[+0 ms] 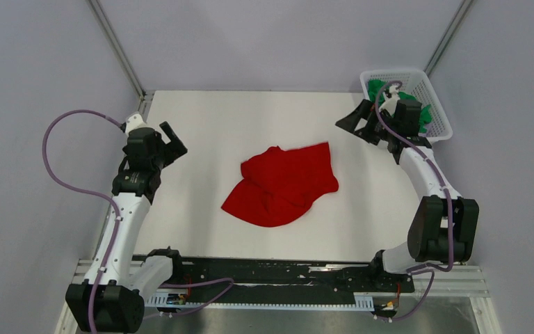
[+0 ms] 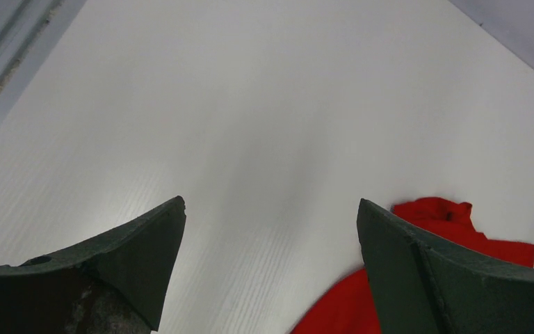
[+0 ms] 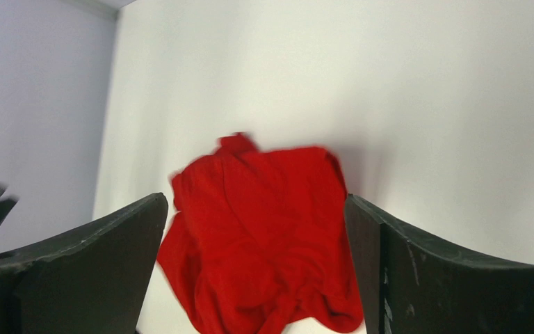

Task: Fold and stack the t-shirts
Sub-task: Move the tshirt to the center of the board, then flatten out the tshirt

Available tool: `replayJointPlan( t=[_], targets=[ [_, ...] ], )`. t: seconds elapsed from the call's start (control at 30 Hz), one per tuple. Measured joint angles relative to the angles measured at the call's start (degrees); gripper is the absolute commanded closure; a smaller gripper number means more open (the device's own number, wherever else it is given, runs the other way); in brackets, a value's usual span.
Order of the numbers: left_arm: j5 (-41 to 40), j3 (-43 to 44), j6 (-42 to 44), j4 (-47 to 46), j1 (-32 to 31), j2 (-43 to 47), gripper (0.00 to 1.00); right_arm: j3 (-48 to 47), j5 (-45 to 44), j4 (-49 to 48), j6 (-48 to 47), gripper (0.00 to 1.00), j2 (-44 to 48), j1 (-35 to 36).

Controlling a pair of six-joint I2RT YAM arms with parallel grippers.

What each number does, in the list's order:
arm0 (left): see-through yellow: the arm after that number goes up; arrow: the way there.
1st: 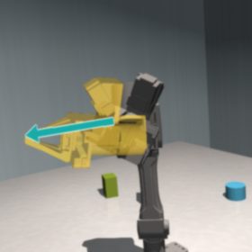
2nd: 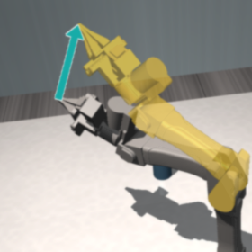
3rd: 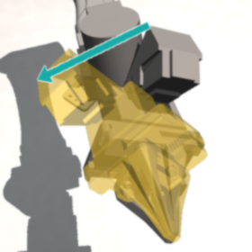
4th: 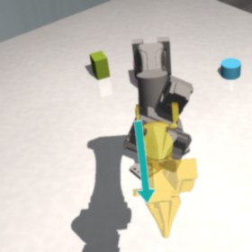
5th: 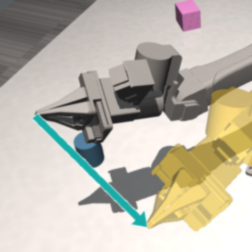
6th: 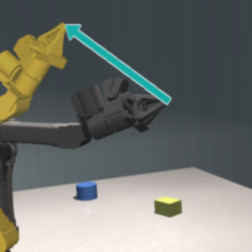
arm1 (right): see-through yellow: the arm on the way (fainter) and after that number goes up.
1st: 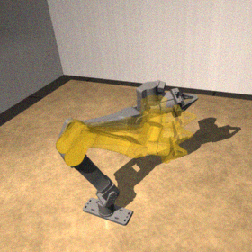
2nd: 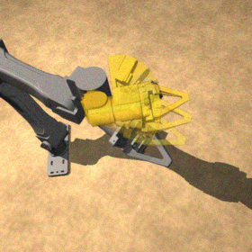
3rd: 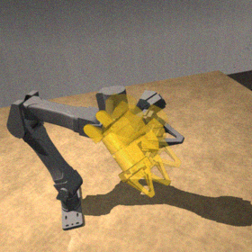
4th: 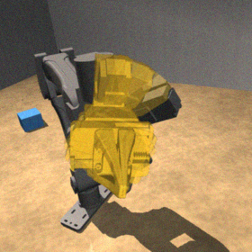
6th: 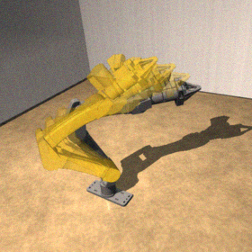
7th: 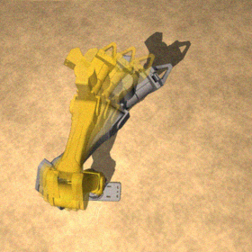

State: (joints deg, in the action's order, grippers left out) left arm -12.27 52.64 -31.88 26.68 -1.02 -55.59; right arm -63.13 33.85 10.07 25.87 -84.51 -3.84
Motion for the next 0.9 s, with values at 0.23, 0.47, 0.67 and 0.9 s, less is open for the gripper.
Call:
replayJointPlan(
  t=[0.23,0.47,0.67,0.9],
  targets=[
    [13.0,-0.5,-0.7,-0.5,-1.4,-12.1,0.00,1.2,-7.8,4.9,-4.7,0.00,2.0,1.1],
    [15.8,-2.4,-1.8,4.7,-15.9,-20.8,0.01,-9.2,-15.6,8.6,-14.4,0.00,-7.0,14.4],
    [17.1,-5.2,-5.1,5.0,-24.8,-27.6,0.09,-17.4,-20.2,10.3,-21.5,0.00,-18.0,26.5],
    [14.5,-3.9,-8.2,4.3,-29.3,-32.5,0.21,-17.8,-26.7,13.1,-22.4,0.00,-20.0,28.6]
  ],
)
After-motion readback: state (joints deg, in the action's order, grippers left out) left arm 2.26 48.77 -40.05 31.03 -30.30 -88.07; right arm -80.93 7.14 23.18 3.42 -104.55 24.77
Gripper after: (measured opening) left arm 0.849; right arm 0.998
